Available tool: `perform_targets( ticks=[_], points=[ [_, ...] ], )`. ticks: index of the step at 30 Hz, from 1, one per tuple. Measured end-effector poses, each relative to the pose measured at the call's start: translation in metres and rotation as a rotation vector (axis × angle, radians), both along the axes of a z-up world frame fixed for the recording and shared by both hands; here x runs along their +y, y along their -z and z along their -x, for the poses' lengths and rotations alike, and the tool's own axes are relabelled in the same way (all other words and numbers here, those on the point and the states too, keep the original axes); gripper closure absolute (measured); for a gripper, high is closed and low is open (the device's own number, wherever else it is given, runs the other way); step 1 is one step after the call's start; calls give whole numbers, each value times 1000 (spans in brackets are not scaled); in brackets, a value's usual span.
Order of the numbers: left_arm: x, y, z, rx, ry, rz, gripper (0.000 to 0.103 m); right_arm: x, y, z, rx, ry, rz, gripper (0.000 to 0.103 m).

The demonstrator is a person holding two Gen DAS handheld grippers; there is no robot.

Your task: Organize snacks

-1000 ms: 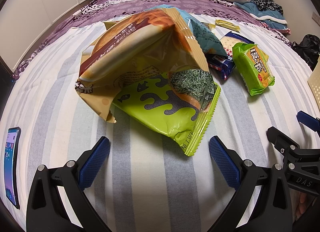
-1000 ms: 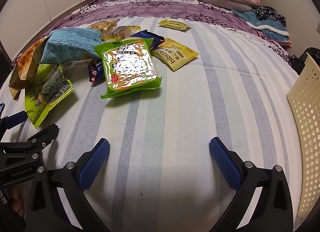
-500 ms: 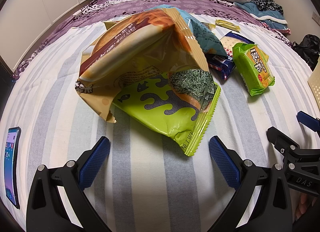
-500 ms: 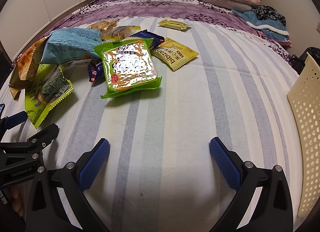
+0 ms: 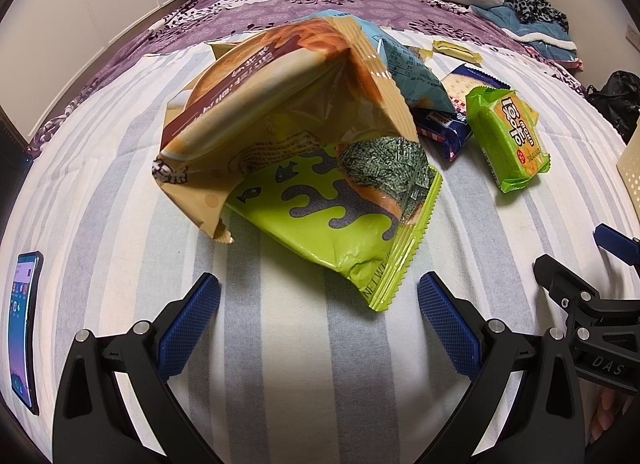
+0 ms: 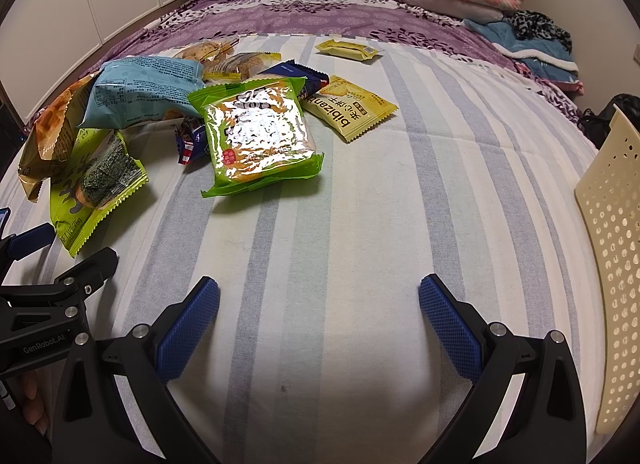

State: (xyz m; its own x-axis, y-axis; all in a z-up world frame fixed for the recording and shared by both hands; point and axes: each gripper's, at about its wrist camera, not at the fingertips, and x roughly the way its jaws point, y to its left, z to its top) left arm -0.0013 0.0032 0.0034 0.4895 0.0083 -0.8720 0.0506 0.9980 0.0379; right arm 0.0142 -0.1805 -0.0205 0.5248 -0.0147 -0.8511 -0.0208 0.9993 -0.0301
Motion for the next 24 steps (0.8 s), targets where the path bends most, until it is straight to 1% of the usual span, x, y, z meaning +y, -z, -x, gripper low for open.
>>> perform_targets(
  ticks=[7,11,14,17,21,24],
  points=[
    [-1,-1,2,-6,-2,1,2,1,-2,0,-7,-1,-5,5],
    [0,-6,7,-24,-6,5,2,-1,-7,2,-23,-8,-16,5],
    [3,-18,16,-71,1,1,2,-4,-18,6,-64,-14,-35,5],
    [10,-35,21,-114,-5,-2,2,-7,-34,6,-113,-24,-68,5],
    [32,-59,20,-170,-66,41,2,-11,-53,1,-167,-36,-107,5],
    [45,-76,14,-216,-90,57,2,-12,-57,-6,-178,-40,-122,5]
  ],
)
